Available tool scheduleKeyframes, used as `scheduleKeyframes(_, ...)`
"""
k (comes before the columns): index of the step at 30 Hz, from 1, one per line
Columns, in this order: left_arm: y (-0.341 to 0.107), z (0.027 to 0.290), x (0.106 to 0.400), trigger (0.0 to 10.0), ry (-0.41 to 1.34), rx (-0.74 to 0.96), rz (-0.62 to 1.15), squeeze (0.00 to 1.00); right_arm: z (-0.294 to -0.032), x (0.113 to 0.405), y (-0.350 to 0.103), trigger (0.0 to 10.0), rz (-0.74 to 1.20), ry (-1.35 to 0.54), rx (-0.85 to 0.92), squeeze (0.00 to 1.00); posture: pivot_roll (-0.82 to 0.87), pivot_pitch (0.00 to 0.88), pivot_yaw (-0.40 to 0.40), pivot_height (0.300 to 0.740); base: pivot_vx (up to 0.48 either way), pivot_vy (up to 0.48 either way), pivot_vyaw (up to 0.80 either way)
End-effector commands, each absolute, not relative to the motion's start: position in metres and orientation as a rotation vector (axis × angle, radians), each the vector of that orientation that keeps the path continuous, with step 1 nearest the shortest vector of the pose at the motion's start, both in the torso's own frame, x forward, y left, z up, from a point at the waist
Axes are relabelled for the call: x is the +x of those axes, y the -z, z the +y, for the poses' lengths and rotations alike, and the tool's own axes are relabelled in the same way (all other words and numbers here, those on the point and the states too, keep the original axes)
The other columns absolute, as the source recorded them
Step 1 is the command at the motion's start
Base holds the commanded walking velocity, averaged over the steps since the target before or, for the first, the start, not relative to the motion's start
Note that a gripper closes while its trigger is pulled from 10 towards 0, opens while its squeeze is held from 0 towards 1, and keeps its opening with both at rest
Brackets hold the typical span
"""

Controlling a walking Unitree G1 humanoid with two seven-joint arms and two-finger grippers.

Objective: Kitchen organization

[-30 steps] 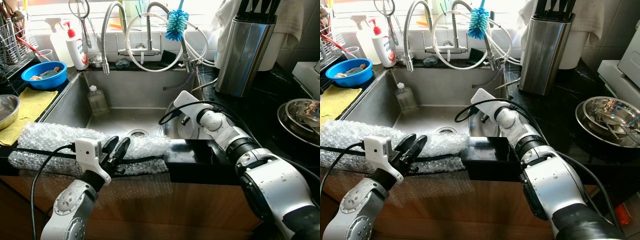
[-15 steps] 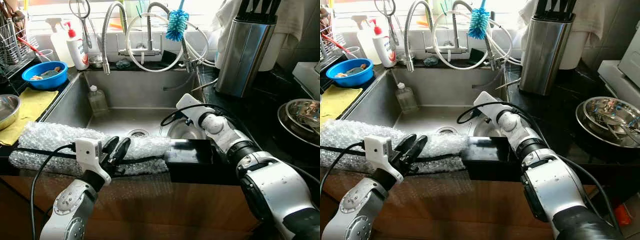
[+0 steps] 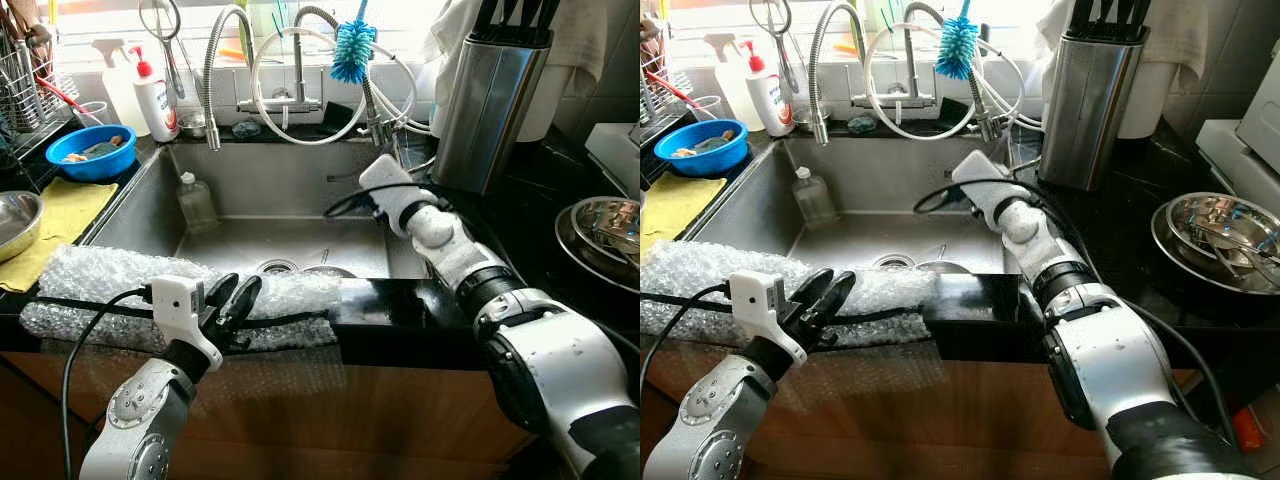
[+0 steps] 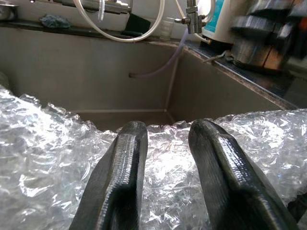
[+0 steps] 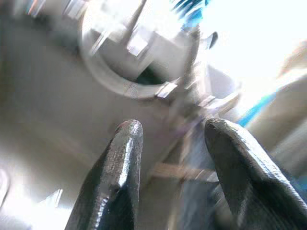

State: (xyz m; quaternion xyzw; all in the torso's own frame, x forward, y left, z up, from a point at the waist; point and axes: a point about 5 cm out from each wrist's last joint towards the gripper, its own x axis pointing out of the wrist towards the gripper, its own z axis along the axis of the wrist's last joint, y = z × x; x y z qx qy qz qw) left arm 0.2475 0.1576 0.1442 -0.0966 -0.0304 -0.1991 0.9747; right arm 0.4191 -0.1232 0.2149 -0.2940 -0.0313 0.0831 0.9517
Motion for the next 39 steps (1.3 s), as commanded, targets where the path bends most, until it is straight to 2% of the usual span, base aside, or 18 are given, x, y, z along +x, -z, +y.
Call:
scheduleKeyframes(1, -0.135, 0.162, 0.249, 10.0, 0.389, -0.183, -0.010, 0.00, -0.126, 0.422, -0.248, 10.0, -0.201, -0.104, -0.529, 0.00, 0.06, 0.000, 0.082, 0.740, 0.000, 0.000, 0.00)
scheduleKeyframes(7, -0.136, 0.161, 0.251, 10.0, 0.393, -0.183, -0.010, 0.00, -0.147, 0.417, -0.242, 10.0, -0.251, -0.001, -0.426, 0.00, 0.04, 0.000, 0.098, 0.740, 0.000, 0.000, 0.00)
scheduleKeyframes(11, -0.135, 0.160, 0.253, 10.0, 0.409, -0.185, -0.006, 0.00, -0.165, 0.407, -0.214, 10.0, -0.187, 0.071, -0.387, 0.00, 0.01, 0.000, 0.114, 0.740, 0.000, 0.000, 0.00)
scheduleKeyframes(18, -0.135, 0.159, 0.256, 10.0, 0.424, -0.183, -0.004, 0.00, -0.172, 0.385, -0.193, 10.0, -0.147, 0.102, -0.307, 0.00, -0.01, 0.000, 0.124, 0.740, 0.000, 0.000, 0.00)
scheduleKeyframes(27, -0.132, 0.157, 0.256, 10.0, 0.447, -0.188, 0.007, 0.00, -0.173, 0.335, -0.191, 10.0, -0.074, 0.170, -0.276, 0.00, -0.04, 0.000, 0.128, 0.740, 0.000, 0.000, 0.00)
scheduleKeyframes(39, -0.128, 0.154, 0.257, 10.0, 0.471, -0.184, 0.021, 0.00, -0.188, 0.318, -0.205, 10.0, 0.035, 0.164, -0.250, 0.00, -0.07, 0.000, 0.136, 0.740, 0.000, 0.000, 0.00)
